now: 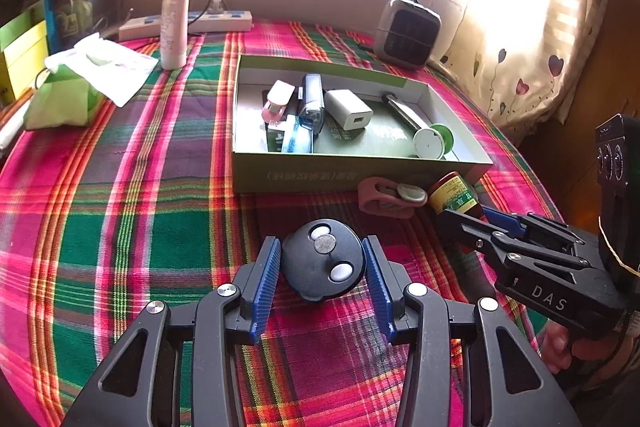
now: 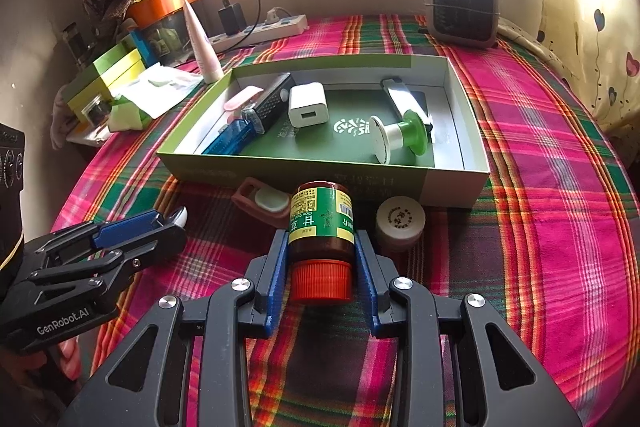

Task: Organize rigid objects
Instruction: 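Lift the jar with the right gripper while the left gripper lifts the fob, then carry the jar and fob with both grippers over the green box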

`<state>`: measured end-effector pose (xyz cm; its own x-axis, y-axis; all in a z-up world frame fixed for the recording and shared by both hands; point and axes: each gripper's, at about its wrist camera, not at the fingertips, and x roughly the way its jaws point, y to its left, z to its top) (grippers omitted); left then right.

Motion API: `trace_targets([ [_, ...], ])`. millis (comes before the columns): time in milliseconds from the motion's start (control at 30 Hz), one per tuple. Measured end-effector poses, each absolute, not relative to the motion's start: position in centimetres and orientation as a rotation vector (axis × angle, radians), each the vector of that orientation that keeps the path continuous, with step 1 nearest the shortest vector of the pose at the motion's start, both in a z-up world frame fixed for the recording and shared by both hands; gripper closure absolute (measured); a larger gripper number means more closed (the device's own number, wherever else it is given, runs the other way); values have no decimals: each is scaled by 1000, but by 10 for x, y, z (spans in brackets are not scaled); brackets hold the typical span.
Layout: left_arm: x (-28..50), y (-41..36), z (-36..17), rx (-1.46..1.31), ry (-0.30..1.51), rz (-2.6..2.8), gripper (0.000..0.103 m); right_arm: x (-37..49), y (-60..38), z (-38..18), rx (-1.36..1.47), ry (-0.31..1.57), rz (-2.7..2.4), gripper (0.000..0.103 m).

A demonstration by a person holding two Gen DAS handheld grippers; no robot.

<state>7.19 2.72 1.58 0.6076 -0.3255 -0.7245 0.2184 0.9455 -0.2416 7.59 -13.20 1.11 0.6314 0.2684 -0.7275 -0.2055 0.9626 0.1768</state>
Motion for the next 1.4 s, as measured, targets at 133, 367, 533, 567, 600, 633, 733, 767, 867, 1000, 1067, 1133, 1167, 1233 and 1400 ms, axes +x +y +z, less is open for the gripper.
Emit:
trace_targets([
  [133,70,28,21,-130,848,-312,62,75,-132,14,79,838,276,70],
  [367,66,29,33,-122,818,-303,62,72,-132,20,75,822,284,70],
  [533,64,28,42,-113,799,-302,62,70,-132,26,75,805,288,70],
  [567,64,27,44,-109,795,-301,62,70,-132,28,75,801,290,70],
  [600,64,27,45,-107,792,-301,62,70,-132,29,74,798,292,70],
  [633,65,27,47,-108,790,-302,62,70,-132,31,74,793,293,70],
  [733,67,27,52,-109,781,-306,62,70,-134,35,77,781,295,70],
  [767,68,26,54,-106,777,-306,62,71,-135,37,79,779,297,70],
  [867,72,25,58,-103,770,-312,62,74,-137,43,82,765,296,70],
  [1000,78,23,63,-115,766,-324,62,79,-142,49,85,755,295,70],
  [1067,83,21,65,-110,763,-323,62,83,-144,52,83,749,293,70],
  [1133,87,18,67,-109,760,-328,62,88,-145,56,82,742,292,70],
  [1167,89,17,68,-109,760,-330,62,92,-147,58,84,739,289,70],
  [1233,93,13,69,-107,761,-336,62,98,-149,62,84,733,287,70],
  [1400,106,4,69,-106,768,-349,62,117,-155,68,82,726,278,70],
])
